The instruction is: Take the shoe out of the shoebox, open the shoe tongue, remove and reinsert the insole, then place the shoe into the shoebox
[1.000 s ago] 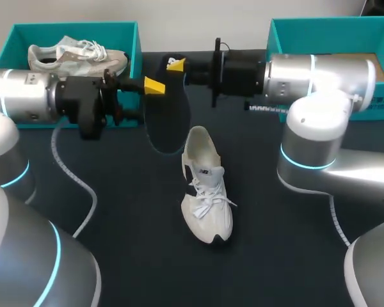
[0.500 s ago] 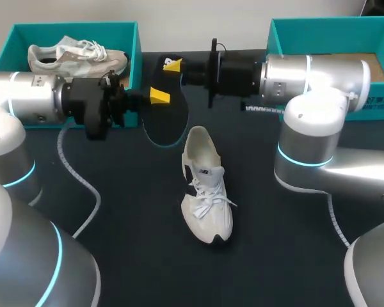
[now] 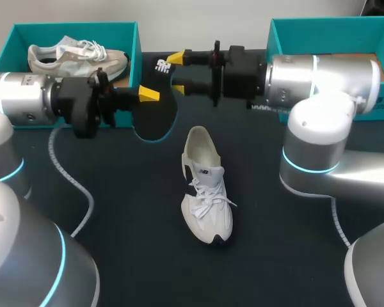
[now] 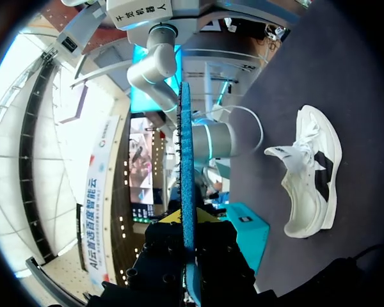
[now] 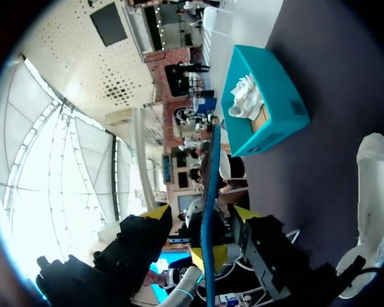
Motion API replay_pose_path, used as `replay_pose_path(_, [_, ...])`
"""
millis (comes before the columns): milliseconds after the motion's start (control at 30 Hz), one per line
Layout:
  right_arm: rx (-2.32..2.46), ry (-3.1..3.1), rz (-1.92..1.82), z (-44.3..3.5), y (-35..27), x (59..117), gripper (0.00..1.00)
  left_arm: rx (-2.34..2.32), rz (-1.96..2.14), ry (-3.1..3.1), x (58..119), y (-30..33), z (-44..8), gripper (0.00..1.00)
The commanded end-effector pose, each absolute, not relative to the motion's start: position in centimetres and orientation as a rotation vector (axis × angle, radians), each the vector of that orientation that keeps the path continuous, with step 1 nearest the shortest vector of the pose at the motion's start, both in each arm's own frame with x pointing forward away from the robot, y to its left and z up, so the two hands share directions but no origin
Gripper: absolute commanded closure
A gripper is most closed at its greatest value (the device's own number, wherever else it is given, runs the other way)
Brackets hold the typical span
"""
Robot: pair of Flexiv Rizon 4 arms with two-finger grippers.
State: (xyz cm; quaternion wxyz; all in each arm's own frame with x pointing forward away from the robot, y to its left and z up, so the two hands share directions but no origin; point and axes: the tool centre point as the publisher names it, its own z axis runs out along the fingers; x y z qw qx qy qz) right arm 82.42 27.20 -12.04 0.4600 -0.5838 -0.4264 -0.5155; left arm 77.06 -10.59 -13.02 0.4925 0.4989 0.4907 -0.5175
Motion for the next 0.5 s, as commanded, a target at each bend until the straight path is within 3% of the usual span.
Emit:
replay_pose_path(33, [-1.419,-1.120,-1.253,-11.7,24.6,81.3,0.00,1.215,-1.268,1.192,76.6,-9.3,-12.9,1.00])
replay_pose_path(500, [-1.344,-1.270,-1.242,-11.3,20.9,78.6,0.00,1.248,-1.285,1.182,76.2,-7.7,-11.7,1.00])
